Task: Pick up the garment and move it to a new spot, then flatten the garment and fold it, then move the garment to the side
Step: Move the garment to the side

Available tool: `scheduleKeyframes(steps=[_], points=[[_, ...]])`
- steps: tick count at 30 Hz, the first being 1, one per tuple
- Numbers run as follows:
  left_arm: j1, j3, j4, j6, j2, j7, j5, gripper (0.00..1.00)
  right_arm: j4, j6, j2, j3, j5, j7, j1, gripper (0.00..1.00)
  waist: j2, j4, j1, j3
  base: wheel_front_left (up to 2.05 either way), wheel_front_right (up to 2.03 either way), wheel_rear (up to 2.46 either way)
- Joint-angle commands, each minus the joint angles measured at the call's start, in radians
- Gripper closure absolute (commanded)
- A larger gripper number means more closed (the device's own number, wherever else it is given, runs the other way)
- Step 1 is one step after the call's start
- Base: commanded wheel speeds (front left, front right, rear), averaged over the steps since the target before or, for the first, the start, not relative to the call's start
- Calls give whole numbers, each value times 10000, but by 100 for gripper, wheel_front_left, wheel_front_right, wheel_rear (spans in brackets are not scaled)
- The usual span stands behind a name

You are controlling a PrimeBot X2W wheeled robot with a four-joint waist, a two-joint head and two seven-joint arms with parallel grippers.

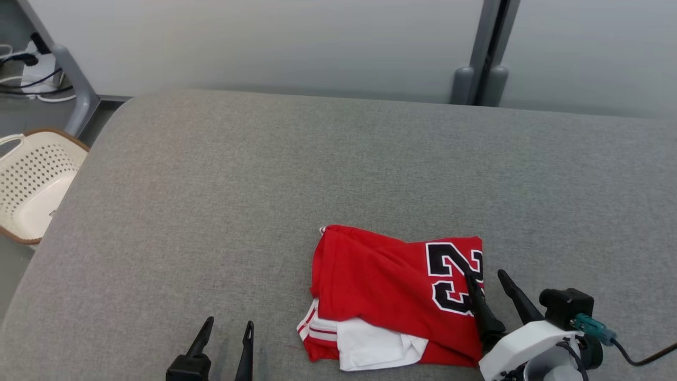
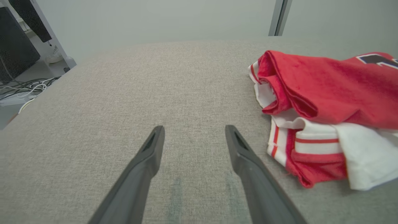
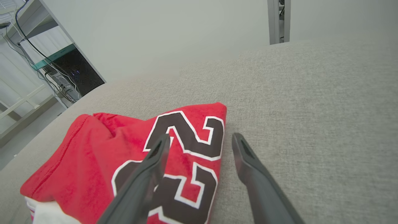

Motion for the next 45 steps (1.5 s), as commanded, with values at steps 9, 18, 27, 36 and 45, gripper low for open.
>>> scheduleKeyframes(steps=[9,18,27,36,45], points=[[-230,-263,-115,89,35,-40,-124,0,1645,0,-80,189,148,-41,-803,0,0,568,0,382,0,0,0],[-324,-308,-102,7,37,-40,-148,0,2403,-2,-91,827,584,-11,-1032,100,0,113,0,243,0,0,0],[-428,-263,-45,-172,37,-42,57,0,2186,-2,-89,693,447,-20,-995,100,0,-1964,0,-77,0,0,0],[-989,-556,52,-328,36,-40,130,0,2052,-2,-73,537,379,-20,-1034,100,0,-4567,0,154,0,0,0],[-1372,-812,226,-344,43,-40,160,0,1843,0,-62,712,586,-20,-1091,100,0,-6457,0,358,0,0,0]])
